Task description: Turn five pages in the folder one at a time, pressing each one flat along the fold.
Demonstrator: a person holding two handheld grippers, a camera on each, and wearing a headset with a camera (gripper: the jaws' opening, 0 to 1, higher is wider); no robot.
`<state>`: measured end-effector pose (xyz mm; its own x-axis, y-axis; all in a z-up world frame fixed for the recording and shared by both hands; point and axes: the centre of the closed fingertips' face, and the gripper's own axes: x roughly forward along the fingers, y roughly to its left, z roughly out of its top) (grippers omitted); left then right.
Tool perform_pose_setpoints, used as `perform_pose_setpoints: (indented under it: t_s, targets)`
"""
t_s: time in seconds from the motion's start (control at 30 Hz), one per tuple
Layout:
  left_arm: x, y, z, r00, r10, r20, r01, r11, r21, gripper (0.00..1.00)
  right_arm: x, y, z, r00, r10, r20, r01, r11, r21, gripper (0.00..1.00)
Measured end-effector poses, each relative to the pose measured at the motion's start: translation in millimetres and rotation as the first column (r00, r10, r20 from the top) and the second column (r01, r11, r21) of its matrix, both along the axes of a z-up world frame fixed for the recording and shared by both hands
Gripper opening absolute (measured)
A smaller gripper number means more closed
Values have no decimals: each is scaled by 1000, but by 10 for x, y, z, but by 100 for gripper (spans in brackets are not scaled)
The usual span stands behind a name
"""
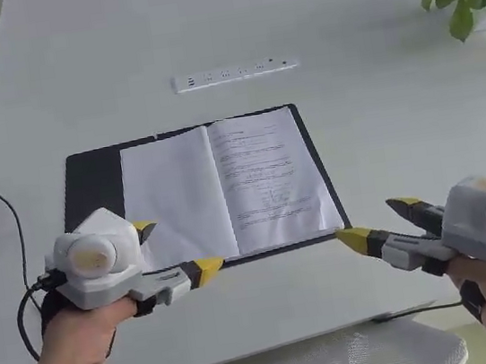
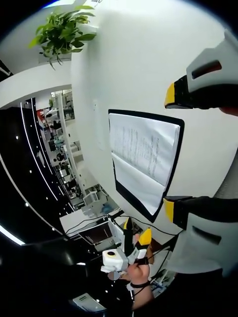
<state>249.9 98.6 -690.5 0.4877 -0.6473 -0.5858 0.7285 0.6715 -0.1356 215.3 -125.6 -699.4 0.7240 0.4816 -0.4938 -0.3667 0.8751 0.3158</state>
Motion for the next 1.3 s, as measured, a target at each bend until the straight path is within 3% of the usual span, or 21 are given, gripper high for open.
perform_pose_setpoints:
  t_s: [0.27, 0.37, 0.53, 0.7, 0.93, 1.13, 1.3]
  targets:
    - [50, -385, -24, 995, -96, 6, 96, 995, 7, 71, -29, -48, -37, 1000, -10, -13, 10, 1000, 11, 69]
    - [17, -546, -37, 991, -131, 3, 131, 991, 4, 70, -33, -74, -52, 1000, -19, -17, 19, 1000, 18, 67]
    - [-39, -839, -195, 982, -187, -9, 187, 982, 30, 69, -41, -86, -71, 999, -22, -27, 22, 999, 24, 68]
    - [-92, -1111, -345, 967, -255, -22, 256, 965, 53, 69, -52, -128, -123, 999, -20, -40, 21, 1000, 24, 68]
    - [-76, -1444, -524, 944, -327, -50, 330, 941, 70, 67, -84, -239, -173, 998, -33, -54, 34, 999, 31, 68]
    - [88, -1629, -696, 938, -344, -50, 347, 933, 98, 65, -102, -317, -237, 997, -35, -69, 37, 999, 34, 67]
    - [275, -1781, -861, 954, -293, -63, 297, 951, 85, 62, -113, -338, -284, 996, -26, -83, 29, 999, 35, 66]
